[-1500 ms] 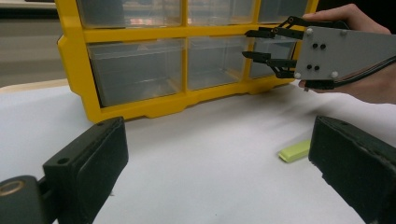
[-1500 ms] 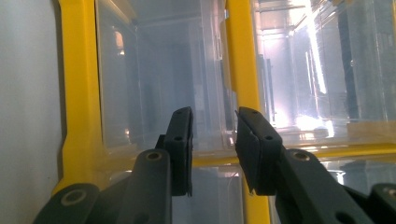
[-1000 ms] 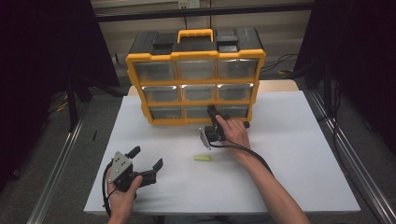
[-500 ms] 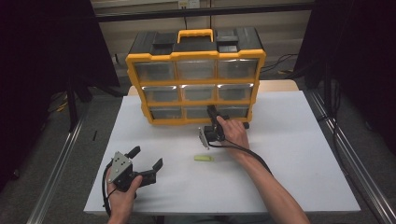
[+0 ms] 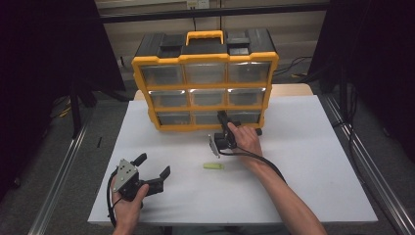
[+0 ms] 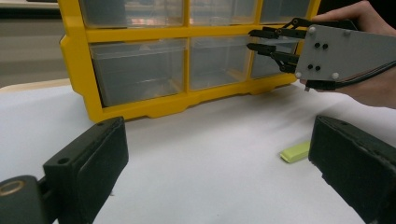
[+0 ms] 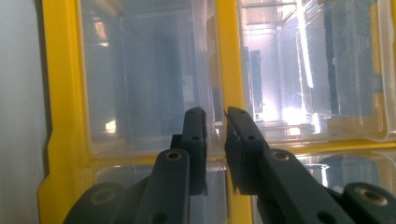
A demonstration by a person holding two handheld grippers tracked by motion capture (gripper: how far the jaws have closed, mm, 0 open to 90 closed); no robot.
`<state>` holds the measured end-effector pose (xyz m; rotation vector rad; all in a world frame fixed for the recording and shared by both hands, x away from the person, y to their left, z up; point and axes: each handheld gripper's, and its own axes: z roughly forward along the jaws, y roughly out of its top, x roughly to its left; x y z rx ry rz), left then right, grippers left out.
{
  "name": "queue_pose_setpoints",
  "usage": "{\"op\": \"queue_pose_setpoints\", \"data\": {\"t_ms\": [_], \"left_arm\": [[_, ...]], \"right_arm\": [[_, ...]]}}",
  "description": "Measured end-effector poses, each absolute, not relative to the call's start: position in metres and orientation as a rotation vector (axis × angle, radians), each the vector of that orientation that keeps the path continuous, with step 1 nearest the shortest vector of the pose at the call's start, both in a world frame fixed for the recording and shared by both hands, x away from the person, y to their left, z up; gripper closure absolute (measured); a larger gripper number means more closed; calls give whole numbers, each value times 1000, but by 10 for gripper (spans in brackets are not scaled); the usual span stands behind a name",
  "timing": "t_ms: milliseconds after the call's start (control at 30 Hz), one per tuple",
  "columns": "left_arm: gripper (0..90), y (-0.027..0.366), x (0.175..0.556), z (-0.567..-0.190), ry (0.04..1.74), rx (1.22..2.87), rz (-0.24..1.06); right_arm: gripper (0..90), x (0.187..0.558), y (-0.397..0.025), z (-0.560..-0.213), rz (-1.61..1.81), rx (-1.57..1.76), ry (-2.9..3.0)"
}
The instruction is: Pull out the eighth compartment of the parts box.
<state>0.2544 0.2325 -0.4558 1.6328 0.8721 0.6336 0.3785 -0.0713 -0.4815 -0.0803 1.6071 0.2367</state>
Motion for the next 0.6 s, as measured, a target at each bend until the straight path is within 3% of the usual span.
{"op": "queue_pose_setpoints", "data": {"t_ms": [600], "left_arm": [[49,233,255,-457,873,1623,626]], "right_arm": [[785,365,-74,-481,254,-74,1628]]}}
